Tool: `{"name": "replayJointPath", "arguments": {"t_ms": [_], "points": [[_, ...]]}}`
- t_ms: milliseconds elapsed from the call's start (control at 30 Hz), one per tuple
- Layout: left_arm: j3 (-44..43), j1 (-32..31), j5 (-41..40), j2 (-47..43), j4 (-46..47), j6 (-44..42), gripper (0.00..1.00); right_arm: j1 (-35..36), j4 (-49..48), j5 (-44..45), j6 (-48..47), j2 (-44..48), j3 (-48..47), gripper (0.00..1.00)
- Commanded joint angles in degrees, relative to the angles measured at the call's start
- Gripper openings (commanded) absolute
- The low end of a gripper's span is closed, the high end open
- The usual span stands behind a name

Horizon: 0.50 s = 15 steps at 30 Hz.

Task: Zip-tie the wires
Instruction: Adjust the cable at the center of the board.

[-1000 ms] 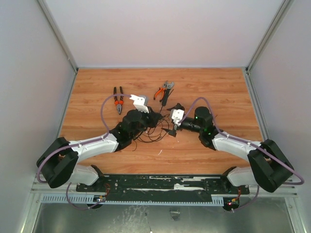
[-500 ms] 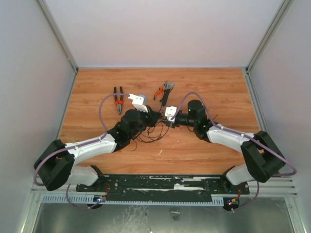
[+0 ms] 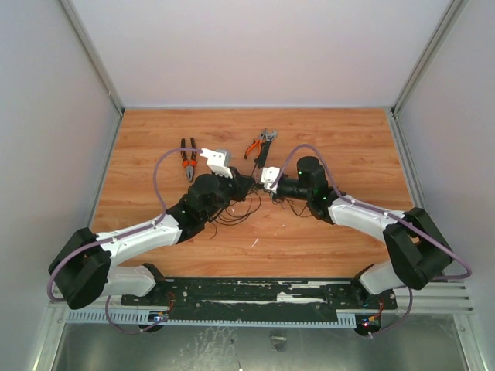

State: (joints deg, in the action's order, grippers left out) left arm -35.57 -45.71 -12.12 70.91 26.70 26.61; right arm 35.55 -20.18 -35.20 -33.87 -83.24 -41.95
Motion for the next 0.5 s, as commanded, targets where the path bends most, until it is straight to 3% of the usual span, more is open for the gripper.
{"name": "replayJointPath", "arguments": {"t_ms": [0,467], "points": [[-0.7,0.7,-0.8,-1.9,0.8,-0.2,0.0,0.4,0.8,2.6,2.5,2.0,-0.7,0.0],[0.1,2.4,-2.4,-7.0,-2.0,-0.8,0.0,-0.3,1.7,10.3,6.8,12.0,6.2,0.0]]}}
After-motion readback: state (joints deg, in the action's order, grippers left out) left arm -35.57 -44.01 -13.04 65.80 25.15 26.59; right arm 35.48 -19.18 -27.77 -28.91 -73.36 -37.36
